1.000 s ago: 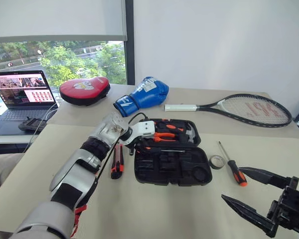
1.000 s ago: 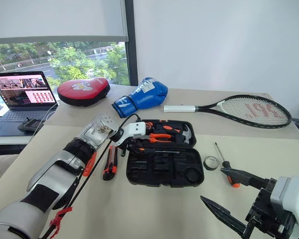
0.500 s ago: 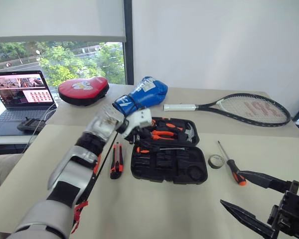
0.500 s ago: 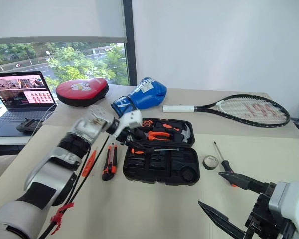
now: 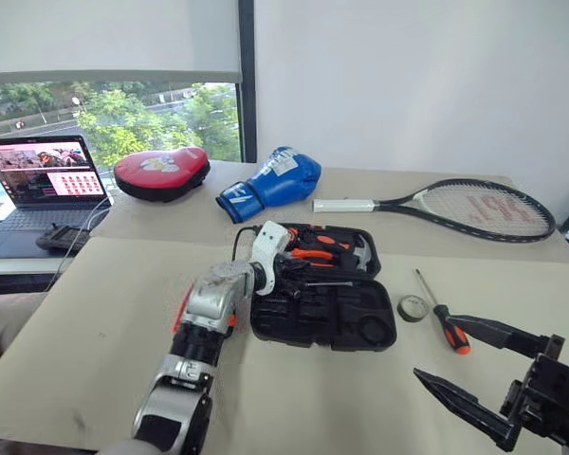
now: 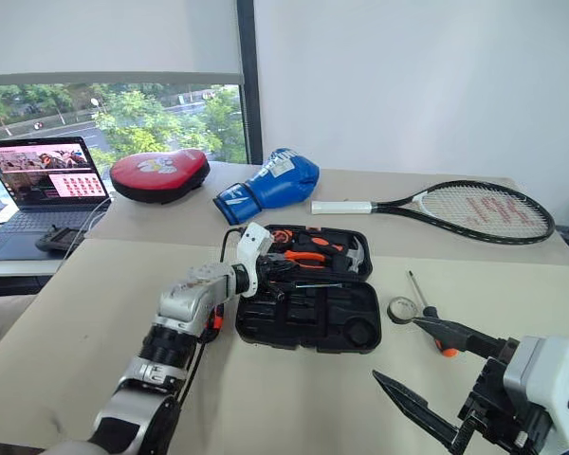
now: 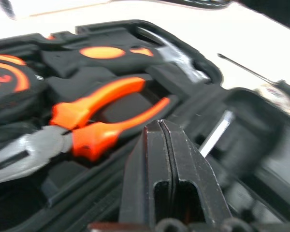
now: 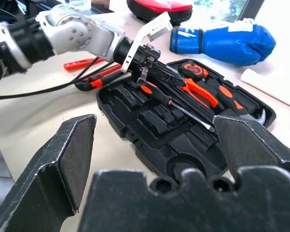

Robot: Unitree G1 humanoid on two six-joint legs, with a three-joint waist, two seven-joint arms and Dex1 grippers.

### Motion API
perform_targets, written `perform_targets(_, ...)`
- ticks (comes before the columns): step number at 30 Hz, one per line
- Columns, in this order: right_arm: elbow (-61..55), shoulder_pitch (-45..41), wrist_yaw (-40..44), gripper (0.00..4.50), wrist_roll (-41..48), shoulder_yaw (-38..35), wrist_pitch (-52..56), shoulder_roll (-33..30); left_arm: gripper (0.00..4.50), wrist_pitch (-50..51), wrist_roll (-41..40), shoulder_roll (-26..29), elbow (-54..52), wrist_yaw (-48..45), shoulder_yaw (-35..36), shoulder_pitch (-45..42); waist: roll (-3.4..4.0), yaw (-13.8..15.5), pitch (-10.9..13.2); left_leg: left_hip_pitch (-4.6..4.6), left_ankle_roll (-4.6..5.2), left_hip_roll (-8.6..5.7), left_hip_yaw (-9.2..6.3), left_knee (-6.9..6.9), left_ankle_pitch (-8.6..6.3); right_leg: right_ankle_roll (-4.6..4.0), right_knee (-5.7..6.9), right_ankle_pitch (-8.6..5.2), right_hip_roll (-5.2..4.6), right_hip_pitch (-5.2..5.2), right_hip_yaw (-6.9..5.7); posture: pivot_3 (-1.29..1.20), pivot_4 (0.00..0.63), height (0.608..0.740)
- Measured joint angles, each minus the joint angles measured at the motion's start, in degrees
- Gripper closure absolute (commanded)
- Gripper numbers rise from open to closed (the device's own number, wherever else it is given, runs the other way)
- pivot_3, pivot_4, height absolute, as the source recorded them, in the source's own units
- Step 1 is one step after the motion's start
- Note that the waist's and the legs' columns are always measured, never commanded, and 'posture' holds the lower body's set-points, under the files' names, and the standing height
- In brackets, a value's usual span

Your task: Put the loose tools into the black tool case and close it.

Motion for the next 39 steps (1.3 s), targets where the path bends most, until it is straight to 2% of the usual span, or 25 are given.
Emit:
perform_targets(3, 0.0, 0.0, -1.3, 0.0, -0.3, 0.6, 0.0, -0.6, 4.46, -0.6, 1.5, 0.3, -1.2, 2.6, -3.2, 1.9, 0.04, 0.1, -0.1, 0.09, 0.0, 0.0, -0.02, 0.01, 0.0, -0.06, -0.02, 0.04, -0.01, 0.1, -0.02, 0.0, 0.15, 0.74)
perform_targets(6, 0.0, -0.2, -3.2, 0.0, -0.3, 0.7, 0.3, -1.1, 4.46, -2.4, 3.1, 1.6, -2.3, 3.0, -6.6, 3.4, 0.16, 0.1, -0.1, 0.64, 0.06, 0.04, -0.03, -0.06, -0.08, -0.06, -0.15, 0.01, -0.05, 0.69, -0.04, 0.0, 0.15, 0.74)
perform_targets(11, 0.3, -1.5, -6.4, 0.0, -1.4, 0.8, 3.2, -2.6, 4.46, -11.6, 7.1, 3.8, -2.8, 3.4, -11.5, 7.6, 0.42, 0.2, -1.1, 0.9, 0.06, 0.02, -0.01, -0.17, -0.25, -0.18, -0.24, -0.24, -0.4, 0.87, -0.05, 0.0, 0.15, 0.74)
perform_targets(17, 4.9, -6.1, -12.4, 0.0, -7.1, 3.6, 8.6, -4.5, 4.46, -18.8, 8.9, 4.4, 2.1, 3.3, -13.4, 6.9, 0.38, 0.5, -1.7, 1.0, 0.14, 0.0, 0.0, -0.17, -0.35, -0.33, -0.3, -0.39, -0.46, 0.88, -0.08, 0.0, 0.15, 0.74)
perform_targets(24, 7.0, -10.5, -13.0, 0.0, -11.0, 7.3, 9.9, -4.7, 4.46, -25.3, 9.8, 10.5, 4.6, -2.9, -15.6, 4.8, 0.45, -0.2, -1.8, 1.04, 0.13, 0.01, 0.1, -0.41, -0.33, -0.31, -0.3, -0.38, -0.29, 0.9, -0.07, 0.0, 0.15, 0.74)
perform_targets(27, 7.6, -11.3, -11.4, 0.0, -12.6, 8.8, 9.9, -4.5, 4.46, -24.6, 5.5, 9.4, 7.4, -6.0, -12.4, 3.1, 0.44, -0.2, -1.7, 0.99, 0.14, 0.01, 0.11, -0.4, -0.33, -0.27, -0.3, -0.38, -0.2, 0.84, -0.1, 0.0, 0.15, 0.74)
perform_targets(29, 8.2, -11.4, -10.2, 0.0, -13.3, 9.7, 9.9, -4.6, 4.46, -18.6, -1.5, 7.8, 7.4, -8.6, -7.4, 3.0, 0.37, -0.2, -1.6, 0.83, 0.14, 0.02, 0.11, -0.37, -0.33, -0.17, -0.29, -0.33, -0.2, 0.71, -0.11, 0.0, 0.15, 0.74)
perform_targets(30, 9.3, -12.3, -9.5, 0.0, -13.3, 10.1, 10.8, -5.1, 4.23, -11.7, -7.6, 8.5, 4.9, -11.4, -4.1, 2.9, 0.27, -0.4, -1.4, 0.74, 0.12, 0.03, 0.11, -0.35, -0.32, -0.09, -0.24, -0.28, -0.16, 0.59, -0.1, 0.0, 0.15, 0.74)
perform_targets(32, 11.1, -13.3, -9.4, 0.0, -13.2, 10.4, 12.4, -6.2, 3.78, -5.4, -13.0, 10.4, 0.7, -14.1, -1.5, 2.6, 0.19, -0.8, -1.3, 0.59, 0.04, 0.03, 0.08, -0.34, -0.27, -0.09, -0.21, -0.27, -0.04, 0.48, -0.08, 0.0, 0.15, 0.74)
perform_targets(35, 18.5, -20.1, -10.9, 0.0, -13.3, 14.7, 18.3, -8.5, 2.66, 7.2, -23.9, 19.4, -12.6, -21.6, 2.3, 2.3, 0.16, -1.5, -1.3, 0.67, -0.22, 0.05, 0.07, -0.42, -0.18, -0.15, -0.17, -0.29, 0.01, 0.47, -0.03, 0.0, 0.15, 0.74)
perform_targets(37, 22.7, -24.4, -12.4, 0.0, -15.1, 18.0, 20.6, -10.0, 2.1, 11.4, -28.1, 24.1, -17.9, -25.1, 3.2, 2.6, 0.33, -1.6, -1.2, 0.72, -0.43, 0.01, 0.07, -0.48, -0.08, -0.34, -0.2, -0.41, -0.01, 0.51, -0.03, 0.0, 0.15, 0.74)
perform_targets(39, 26.4, -28.8, -14.1, 0.0, -17.5, 22.3, 23.6, -12.5, 1.33, 14.6, -31.8, 28.6, -22.3, -28.9, 3.6, 3.4, 0.4, -1.7, -1.1, 0.72, -0.42, 0.0, 0.08, -0.56, -0.08, -0.55, -0.2, -0.54, 0.0, 0.49, -0.02, 0.0, 0.15, 0.74)
